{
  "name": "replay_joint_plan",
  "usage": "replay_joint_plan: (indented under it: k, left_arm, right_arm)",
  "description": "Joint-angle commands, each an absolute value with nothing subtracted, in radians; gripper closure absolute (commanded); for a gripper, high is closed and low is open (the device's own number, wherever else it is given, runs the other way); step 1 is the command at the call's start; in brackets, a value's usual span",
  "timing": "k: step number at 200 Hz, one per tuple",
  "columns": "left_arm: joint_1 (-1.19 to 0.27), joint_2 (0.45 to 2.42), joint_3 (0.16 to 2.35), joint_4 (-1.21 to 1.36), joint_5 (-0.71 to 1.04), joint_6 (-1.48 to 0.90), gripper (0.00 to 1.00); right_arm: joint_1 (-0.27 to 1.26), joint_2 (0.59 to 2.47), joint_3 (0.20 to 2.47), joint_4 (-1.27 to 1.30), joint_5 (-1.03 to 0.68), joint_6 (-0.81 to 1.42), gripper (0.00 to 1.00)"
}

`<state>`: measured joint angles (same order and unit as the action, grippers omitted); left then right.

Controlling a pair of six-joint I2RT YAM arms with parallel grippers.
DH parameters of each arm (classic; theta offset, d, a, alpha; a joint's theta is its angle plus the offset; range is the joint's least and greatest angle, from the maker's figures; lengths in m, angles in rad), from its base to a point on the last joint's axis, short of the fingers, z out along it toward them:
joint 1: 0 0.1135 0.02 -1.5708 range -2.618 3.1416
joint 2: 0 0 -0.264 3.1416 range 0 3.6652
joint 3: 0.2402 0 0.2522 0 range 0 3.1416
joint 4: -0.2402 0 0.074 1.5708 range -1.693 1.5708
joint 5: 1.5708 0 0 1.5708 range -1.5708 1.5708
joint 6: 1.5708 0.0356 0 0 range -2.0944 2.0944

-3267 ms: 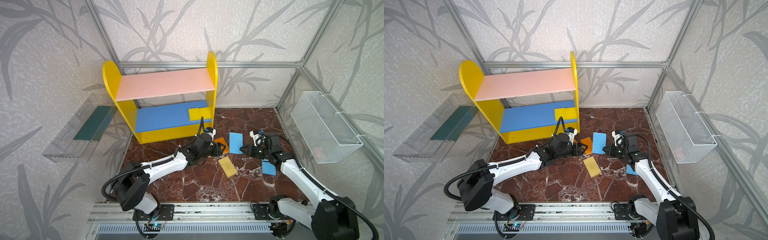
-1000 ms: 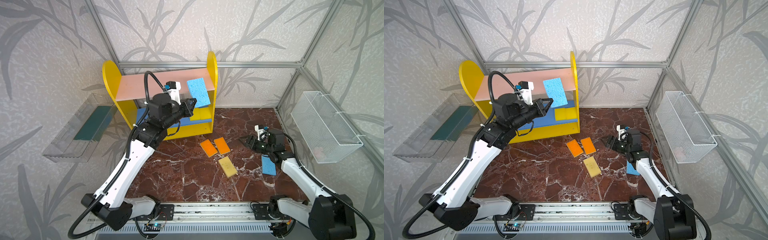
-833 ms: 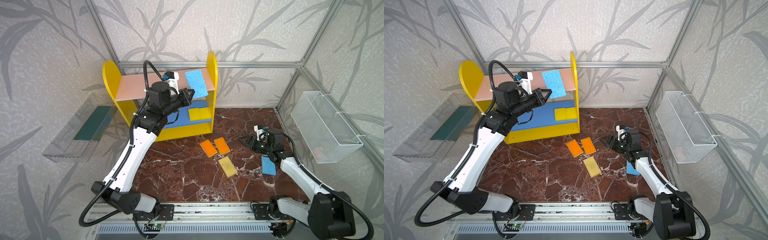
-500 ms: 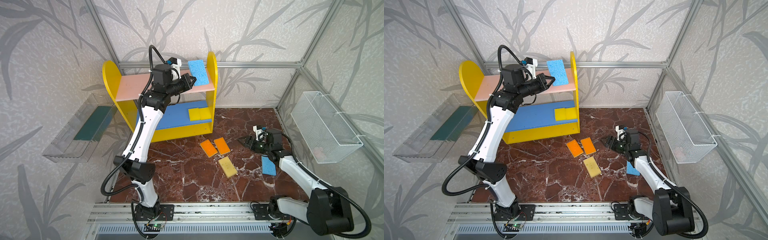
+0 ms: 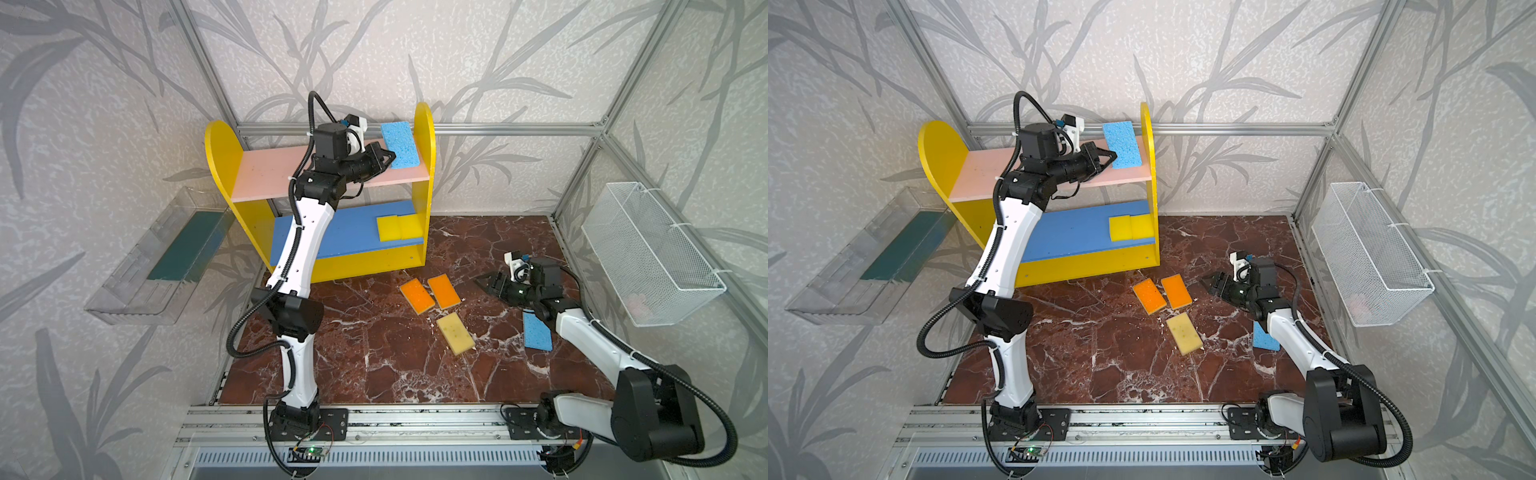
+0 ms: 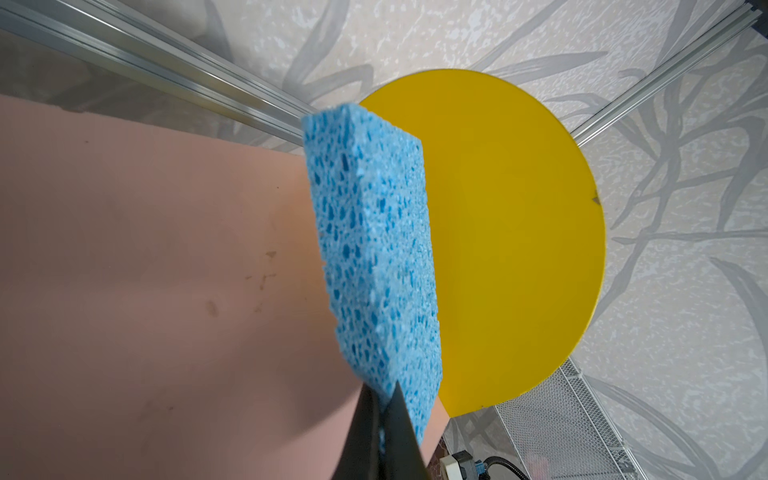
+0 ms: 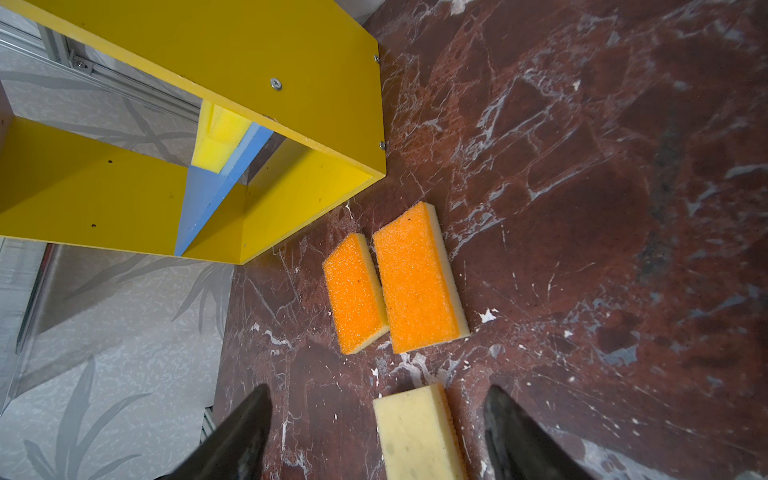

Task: Place and organize the cleaning sponges onto the shelf
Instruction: 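Lower the blue sponge onto the pink shelf and open the left gripper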

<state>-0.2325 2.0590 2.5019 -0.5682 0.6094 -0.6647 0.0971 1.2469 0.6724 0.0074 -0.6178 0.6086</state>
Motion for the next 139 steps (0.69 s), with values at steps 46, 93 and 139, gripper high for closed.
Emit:
replay_joint_plan:
  k: [46, 93, 139]
  left_arm:
    - [-0.232, 2.114, 2.526, -0.588, 0.693, -0.732, 0.94]
    - [-0.241, 2.055, 2.444, -0.560, 0.677, -0.720, 0.67]
    - [-0.242, 2.033, 2.426, -0.570, 0.667, -0.709, 0.55]
  right_arm:
    - [0.098, 1.266, 0.686, 0.030, -0.611, 0.595, 0.22]
    - [0.098, 1.264, 0.682, 0.031, -0.616, 0.595, 0.22]
    - [0.098, 1.256, 0.677, 0.031, -0.618, 0.595, 0.22]
